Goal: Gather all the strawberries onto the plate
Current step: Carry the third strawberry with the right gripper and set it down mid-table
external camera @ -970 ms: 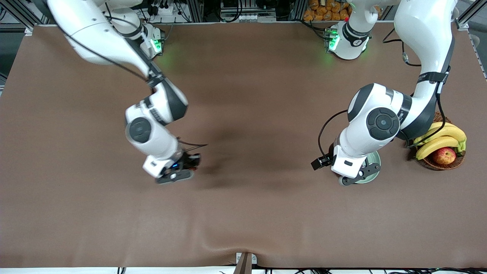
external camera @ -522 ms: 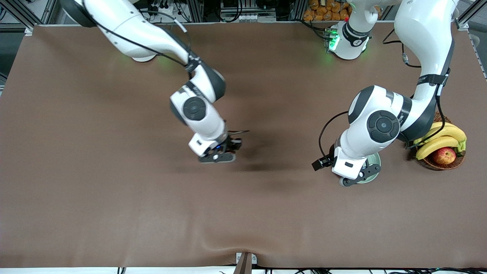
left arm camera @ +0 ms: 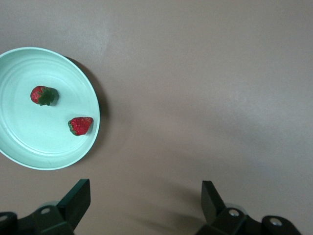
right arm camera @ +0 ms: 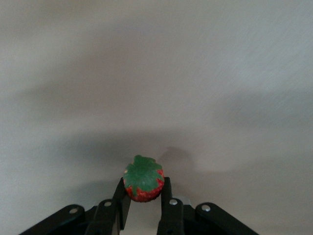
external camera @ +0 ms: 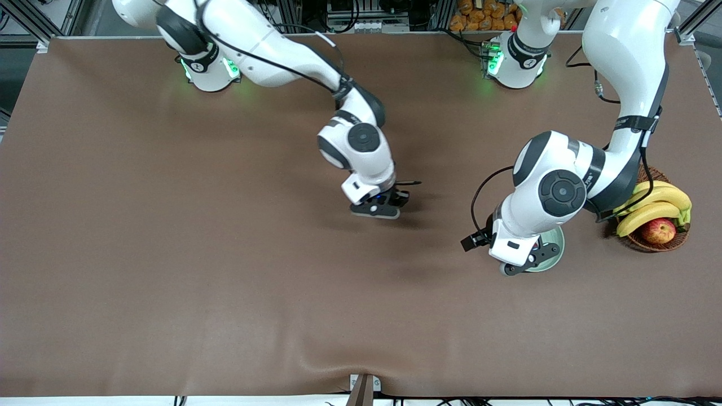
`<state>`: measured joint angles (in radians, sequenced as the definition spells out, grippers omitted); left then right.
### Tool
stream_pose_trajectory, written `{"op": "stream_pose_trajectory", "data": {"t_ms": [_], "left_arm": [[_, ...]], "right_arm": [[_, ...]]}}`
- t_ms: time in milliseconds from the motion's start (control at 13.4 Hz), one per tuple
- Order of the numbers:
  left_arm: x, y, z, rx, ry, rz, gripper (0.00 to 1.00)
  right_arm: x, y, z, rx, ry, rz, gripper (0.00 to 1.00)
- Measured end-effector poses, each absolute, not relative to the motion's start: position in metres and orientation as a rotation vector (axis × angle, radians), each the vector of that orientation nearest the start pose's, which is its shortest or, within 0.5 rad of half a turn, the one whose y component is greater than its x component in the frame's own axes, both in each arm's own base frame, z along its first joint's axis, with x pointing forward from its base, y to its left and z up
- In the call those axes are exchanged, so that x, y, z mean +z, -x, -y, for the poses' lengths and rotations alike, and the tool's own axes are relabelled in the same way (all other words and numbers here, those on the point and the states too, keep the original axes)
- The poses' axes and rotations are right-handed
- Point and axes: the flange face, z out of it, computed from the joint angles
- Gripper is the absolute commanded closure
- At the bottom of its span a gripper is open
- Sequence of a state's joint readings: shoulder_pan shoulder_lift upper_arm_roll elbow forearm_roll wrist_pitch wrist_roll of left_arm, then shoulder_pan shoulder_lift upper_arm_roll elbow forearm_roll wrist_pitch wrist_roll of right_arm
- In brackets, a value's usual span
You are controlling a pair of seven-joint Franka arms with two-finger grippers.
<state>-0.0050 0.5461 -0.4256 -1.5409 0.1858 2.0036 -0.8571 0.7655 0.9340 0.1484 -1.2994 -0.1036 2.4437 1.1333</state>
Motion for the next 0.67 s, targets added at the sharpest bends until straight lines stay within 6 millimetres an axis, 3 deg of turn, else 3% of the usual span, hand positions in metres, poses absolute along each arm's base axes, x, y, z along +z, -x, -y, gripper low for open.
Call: {"op": "stream_pose_trajectory", "data": {"t_ms": [149, 373, 522, 672], "left_arm": [[0.346, -0.645, 0.237, 0.109, 3.094, 0.619, 0.0], [0.335, -0.641, 0.242, 0.138, 3.078, 0.653, 0.0], [0.325, -0.637, 0.248, 0.165, 3.067, 0.663, 0.0], [0.313, -0.633, 0.257, 0.193, 3.064, 0.645, 0.0]], "right_arm": [[0.193, -0.487, -0.6, -0.124, 2.889, -0.369, 1.0], [0.18, -0.488, -0.604, -0.135, 2.845, -0.433, 0.99], [0.181, -0.488, -0.604, -0.134, 2.841, -0.446, 0.0], [0.181, -0.488, -0.605, -0.139, 2.83, -0.451, 0.0]]}}
